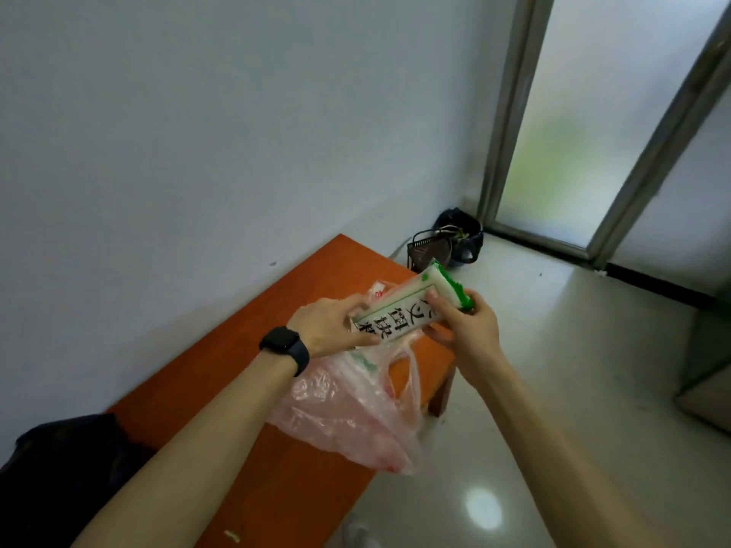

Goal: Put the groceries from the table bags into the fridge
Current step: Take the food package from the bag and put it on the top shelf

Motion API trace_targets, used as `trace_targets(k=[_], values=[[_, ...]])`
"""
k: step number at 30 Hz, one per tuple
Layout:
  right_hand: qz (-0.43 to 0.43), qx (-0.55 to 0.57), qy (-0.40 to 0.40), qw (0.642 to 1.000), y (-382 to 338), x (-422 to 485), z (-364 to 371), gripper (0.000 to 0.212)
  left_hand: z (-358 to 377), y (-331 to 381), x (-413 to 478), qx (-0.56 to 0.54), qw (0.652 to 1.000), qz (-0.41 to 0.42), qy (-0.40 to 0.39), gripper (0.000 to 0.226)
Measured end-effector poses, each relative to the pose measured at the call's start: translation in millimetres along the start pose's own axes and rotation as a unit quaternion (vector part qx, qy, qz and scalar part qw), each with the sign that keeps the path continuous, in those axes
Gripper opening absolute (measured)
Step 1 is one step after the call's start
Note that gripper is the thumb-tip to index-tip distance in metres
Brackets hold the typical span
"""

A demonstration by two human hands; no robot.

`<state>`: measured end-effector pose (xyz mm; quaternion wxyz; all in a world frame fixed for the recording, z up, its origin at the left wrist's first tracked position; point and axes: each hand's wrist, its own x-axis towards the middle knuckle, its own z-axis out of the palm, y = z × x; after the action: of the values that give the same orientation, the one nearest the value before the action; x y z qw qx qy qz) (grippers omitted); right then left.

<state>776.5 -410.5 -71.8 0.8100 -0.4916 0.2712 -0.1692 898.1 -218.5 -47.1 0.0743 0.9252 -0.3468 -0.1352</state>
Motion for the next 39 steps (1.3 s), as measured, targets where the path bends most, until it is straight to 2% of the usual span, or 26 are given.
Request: trace_targets(k=[3, 5, 7, 12, 16, 19, 21, 25, 29, 32, 36, 39], values=[[0.050, 0.048, -0.010, 0.998, 24, -8, -10, 0.048, 19, 3, -16, 0.035, 0.999, -0.002, 0.009, 0.066], [0.086, 0.120, -0.035, 0.988, 40, -11, -8, 0.051, 31, -4, -24, -0.008, 1.000, -0.020, 0.021, 0.062], [0.106, 0.142, -0.056, 0.983, 54, -12, 3, 0.045, 38, -15, -29, -0.039, 0.998, -0.041, 0.022, 0.058], [0.158, 0.020, -0.111, 0.981, 83, -13, 47, 0.033, 41, -56, -33, -0.057, 0.995, -0.076, 0.038, 0.053], [0.123, -0.009, -0.108, 0.986, 84, 2, 87, 0.040, 27, -88, -33, -0.039, 0.993, -0.085, 0.067, 0.053], [0.097, -0.031, -0.109, 0.989, 78, 20, 119, 0.042, 15, -114, -33, 0.025, 0.990, -0.081, 0.115, 0.067], [0.071, -0.036, -0.097, 0.992, 72, 31, 136, 0.041, 13, -139, -37, 0.029, 0.981, -0.085, 0.169, 0.078], [0.025, -0.036, -0.056, 0.997, 61, 50, 153, 0.048, 34, -195, -50, 0.000, 0.958, -0.160, 0.240, 0.087], [0.020, -0.037, -0.012, 0.999, 67, 63, 149, 0.049, 89, -233, -62, 0.008, 0.946, -0.242, 0.216, 0.075], [0.036, -0.067, 0.004, 0.997, 76, 68, 139, 0.046, 121, -243, -66, 0.001, 0.947, -0.285, 0.148, 0.074], [0.057, -0.156, -0.021, 0.986, 96, 67, 118, 0.039, 129, -243, -66, 0.040, 0.951, -0.300, 0.059, 0.063], [0.064, -0.192, -0.044, 0.978, 111, 60, 101, 0.037, 114, -240, -58, 0.070, 0.959, -0.267, 0.065, 0.047]])
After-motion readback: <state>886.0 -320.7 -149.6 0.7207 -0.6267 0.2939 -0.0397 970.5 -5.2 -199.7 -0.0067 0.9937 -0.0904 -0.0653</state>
